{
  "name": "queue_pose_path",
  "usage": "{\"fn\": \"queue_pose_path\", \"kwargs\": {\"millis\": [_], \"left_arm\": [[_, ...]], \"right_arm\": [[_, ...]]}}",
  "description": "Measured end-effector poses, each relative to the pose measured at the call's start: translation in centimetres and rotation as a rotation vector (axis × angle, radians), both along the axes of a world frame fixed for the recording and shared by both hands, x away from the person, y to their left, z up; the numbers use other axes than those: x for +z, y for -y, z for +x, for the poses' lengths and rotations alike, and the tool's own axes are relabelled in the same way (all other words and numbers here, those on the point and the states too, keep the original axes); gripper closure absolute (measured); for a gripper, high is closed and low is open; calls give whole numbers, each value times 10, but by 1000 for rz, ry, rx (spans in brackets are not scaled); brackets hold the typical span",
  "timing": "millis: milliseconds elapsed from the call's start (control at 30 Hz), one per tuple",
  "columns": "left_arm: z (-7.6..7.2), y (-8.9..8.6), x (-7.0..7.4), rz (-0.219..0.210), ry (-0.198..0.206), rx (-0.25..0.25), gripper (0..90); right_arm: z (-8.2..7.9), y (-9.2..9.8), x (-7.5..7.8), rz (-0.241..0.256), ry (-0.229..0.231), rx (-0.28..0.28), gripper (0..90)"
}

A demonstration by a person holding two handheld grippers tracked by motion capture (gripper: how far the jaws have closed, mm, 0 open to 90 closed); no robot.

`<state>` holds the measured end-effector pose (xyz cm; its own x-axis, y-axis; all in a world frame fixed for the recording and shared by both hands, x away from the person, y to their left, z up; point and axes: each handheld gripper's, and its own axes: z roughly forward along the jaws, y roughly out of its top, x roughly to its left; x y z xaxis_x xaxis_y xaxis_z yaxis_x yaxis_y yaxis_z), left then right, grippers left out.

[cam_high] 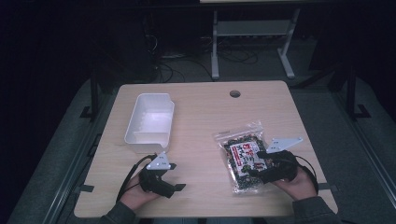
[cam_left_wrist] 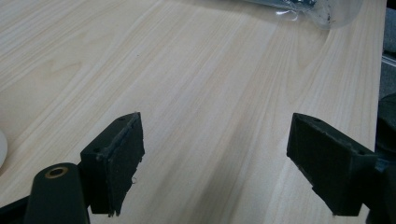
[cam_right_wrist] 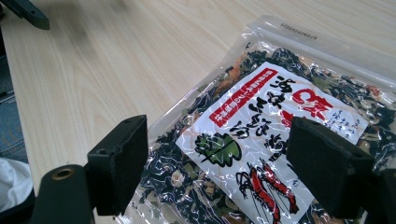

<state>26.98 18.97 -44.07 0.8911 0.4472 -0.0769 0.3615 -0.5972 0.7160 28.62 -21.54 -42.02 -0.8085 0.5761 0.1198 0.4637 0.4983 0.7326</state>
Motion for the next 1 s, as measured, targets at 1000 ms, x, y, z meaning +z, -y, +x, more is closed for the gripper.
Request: {"fn": "queue_pose_path", "kwargs": {"millis": [1000], "left_arm": [[3, 2, 0, -1, 1, -6, 182]], "right_arm": [[124, 39, 52, -73, -76, -123, 220]]}}
